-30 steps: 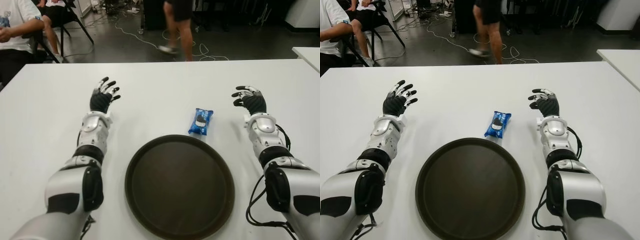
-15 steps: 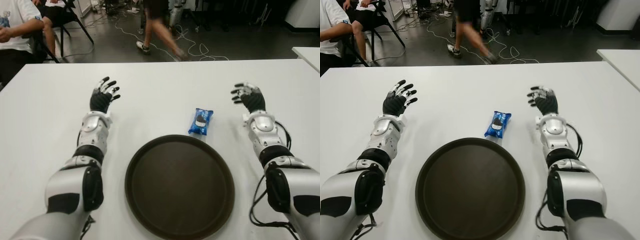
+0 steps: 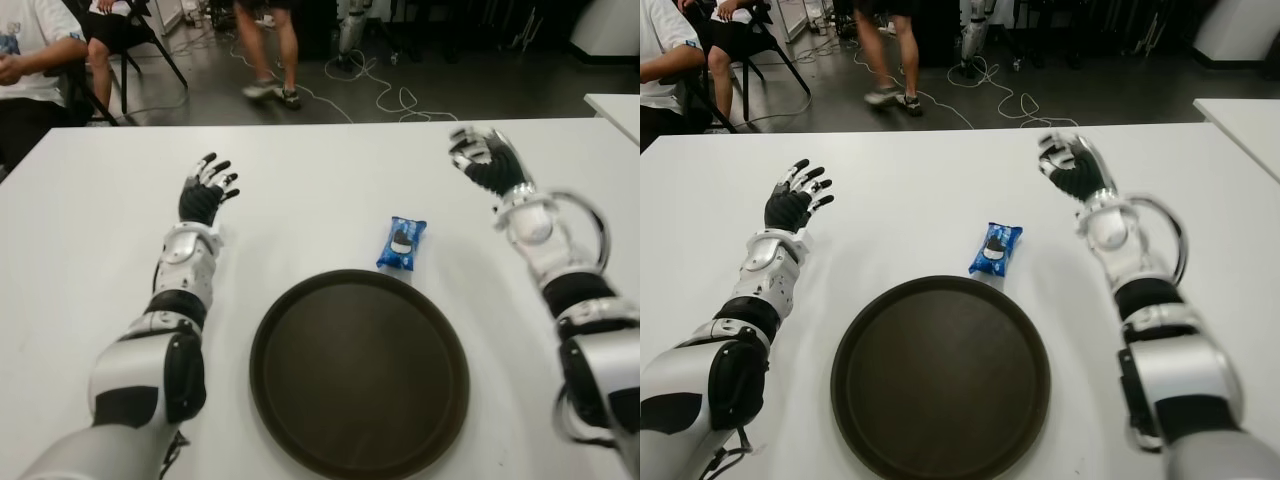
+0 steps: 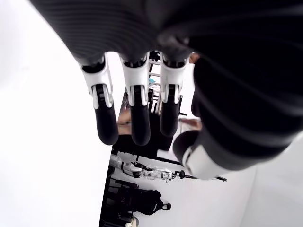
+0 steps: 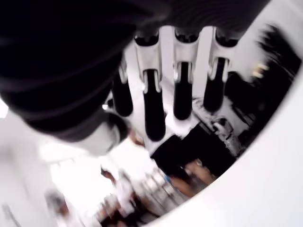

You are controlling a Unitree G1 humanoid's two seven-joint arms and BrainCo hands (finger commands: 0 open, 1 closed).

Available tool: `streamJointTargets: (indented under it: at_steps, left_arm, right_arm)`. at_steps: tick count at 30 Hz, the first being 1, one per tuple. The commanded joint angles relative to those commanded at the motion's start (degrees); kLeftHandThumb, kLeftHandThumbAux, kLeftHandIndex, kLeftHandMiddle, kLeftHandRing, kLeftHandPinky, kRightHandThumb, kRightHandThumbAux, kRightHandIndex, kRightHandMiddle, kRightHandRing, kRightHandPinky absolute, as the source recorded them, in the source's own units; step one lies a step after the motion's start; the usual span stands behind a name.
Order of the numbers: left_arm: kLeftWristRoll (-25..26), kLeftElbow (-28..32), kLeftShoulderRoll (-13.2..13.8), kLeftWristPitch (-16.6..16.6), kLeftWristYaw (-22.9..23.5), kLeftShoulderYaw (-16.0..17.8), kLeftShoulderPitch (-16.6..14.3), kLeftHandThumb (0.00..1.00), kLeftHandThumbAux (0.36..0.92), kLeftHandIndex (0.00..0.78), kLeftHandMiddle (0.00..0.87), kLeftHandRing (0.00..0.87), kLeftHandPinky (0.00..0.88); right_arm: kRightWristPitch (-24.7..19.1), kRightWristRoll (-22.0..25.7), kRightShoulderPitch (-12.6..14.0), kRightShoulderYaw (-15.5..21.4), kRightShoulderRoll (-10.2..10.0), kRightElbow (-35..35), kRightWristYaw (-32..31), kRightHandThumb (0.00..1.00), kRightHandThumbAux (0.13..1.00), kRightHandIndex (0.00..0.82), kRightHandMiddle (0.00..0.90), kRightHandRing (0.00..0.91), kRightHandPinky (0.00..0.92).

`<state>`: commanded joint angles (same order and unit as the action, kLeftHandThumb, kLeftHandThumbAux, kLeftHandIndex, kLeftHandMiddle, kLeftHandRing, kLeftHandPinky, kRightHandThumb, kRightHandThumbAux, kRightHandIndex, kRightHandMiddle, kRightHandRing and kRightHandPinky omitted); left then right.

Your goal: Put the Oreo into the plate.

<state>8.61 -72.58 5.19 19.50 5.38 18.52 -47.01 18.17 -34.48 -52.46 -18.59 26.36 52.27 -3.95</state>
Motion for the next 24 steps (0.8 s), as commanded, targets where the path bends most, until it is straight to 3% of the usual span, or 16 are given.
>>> streamJointTargets:
  at_steps: [6,13,24]
  left_arm:
    - [0.04,0.09,0.12,-0.3,-0.27,0.04,-0.1,0.134,0.783,0.152,0.214,0.228,0.282]
    - [-0.12,0.15,0.15,-0.42,-0.69,-0.09,-0.12,0.12,0.794,0.156,0.221,0.228,0.28]
    - [-0.14,0.14,0.15,-0.32,-0.34,-0.19,-0.02,0.136,0.806,0.143,0.213,0.227,0.279]
  right_arm:
    - [-0.51,-4.86,-0.41,-6.03,1.94,-0.15,-7.49,0.139,0.65,0.036,0.091,0.075,0.047]
    - [0.0,-5.5,-1.18,-8.16,2.02,4.39,-8.36,0.205,0.639,0.008,0.053,0.041,0.027]
    - [-6.29,-8.14,-2.13,-10.42,1.64,3.46,-8.42,0.264,0.601,0.0,0.004,0.006,0.03]
